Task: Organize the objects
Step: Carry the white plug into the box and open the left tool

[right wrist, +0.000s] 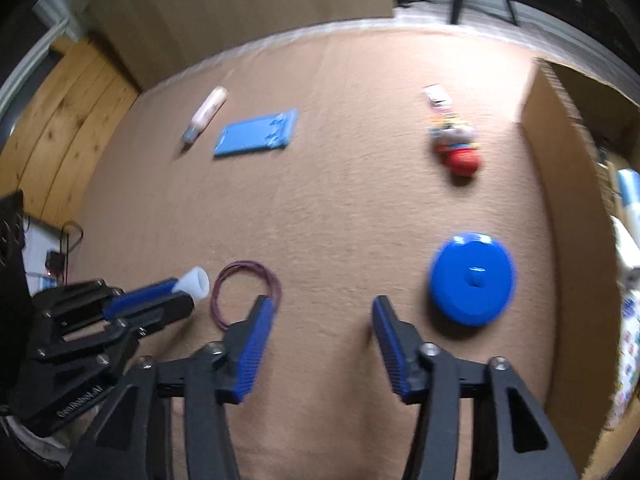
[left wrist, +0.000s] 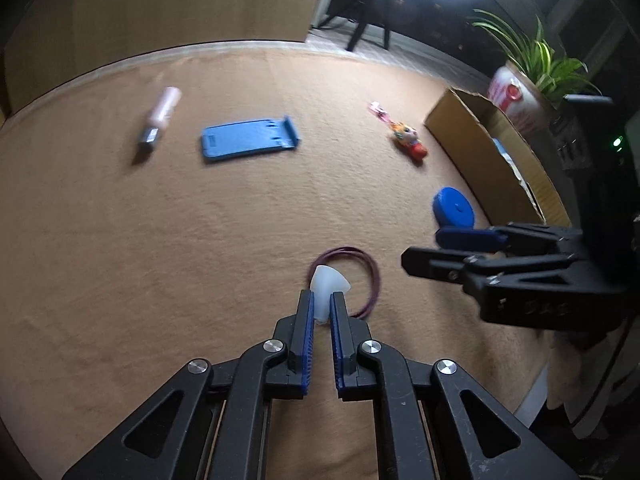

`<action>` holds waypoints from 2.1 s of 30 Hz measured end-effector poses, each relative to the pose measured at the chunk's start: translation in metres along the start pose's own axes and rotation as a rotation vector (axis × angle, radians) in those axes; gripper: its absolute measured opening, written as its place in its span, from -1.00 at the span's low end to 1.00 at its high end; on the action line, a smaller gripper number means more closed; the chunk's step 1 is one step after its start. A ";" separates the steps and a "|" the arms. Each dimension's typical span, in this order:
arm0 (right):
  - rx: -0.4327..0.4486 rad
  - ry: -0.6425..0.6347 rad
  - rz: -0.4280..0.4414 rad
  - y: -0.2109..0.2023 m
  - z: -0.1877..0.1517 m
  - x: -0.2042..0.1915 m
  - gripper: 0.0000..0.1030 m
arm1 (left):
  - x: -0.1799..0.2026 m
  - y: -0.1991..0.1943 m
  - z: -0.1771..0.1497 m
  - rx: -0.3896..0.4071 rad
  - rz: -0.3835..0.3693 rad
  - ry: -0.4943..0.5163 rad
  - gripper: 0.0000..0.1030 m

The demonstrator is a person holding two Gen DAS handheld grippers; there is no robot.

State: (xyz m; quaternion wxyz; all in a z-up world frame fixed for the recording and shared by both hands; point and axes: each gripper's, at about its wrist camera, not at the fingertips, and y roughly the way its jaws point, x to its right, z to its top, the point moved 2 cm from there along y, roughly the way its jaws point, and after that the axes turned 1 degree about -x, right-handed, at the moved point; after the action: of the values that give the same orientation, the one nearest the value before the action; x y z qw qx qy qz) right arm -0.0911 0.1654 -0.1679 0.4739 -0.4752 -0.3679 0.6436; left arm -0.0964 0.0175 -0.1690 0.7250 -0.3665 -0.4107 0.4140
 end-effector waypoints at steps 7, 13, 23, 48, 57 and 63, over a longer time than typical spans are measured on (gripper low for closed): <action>-0.008 -0.126 -0.080 0.014 0.007 -0.030 -0.36 | -0.020 -0.011 -0.009 0.019 0.019 -0.055 -0.84; 0.005 -0.285 -0.170 0.020 0.001 -0.054 -0.73 | -0.030 -0.014 -0.014 0.027 0.028 -0.088 -0.84; 0.040 -0.205 -0.077 0.000 -0.008 -0.039 -0.94 | -0.023 -0.018 -0.012 0.044 0.025 -0.096 -0.84; 0.383 0.156 -0.176 -0.184 -0.055 0.125 -0.94 | 0.111 -0.006 0.048 0.086 -0.113 0.085 -0.84; 0.391 0.232 -0.203 -0.192 -0.070 0.176 -0.94 | 0.177 0.016 0.103 0.117 -0.130 0.163 -0.84; 0.382 0.242 -0.193 -0.188 -0.072 0.188 -0.94 | 0.206 0.042 0.132 0.112 -0.108 0.177 -0.84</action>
State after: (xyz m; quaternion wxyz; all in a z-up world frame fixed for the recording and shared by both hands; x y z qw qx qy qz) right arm 0.0088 0.4001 -0.0635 0.6551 -0.4130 -0.2240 0.5917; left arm -0.1620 0.2445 -0.0931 0.7990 -0.3378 -0.3406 0.3626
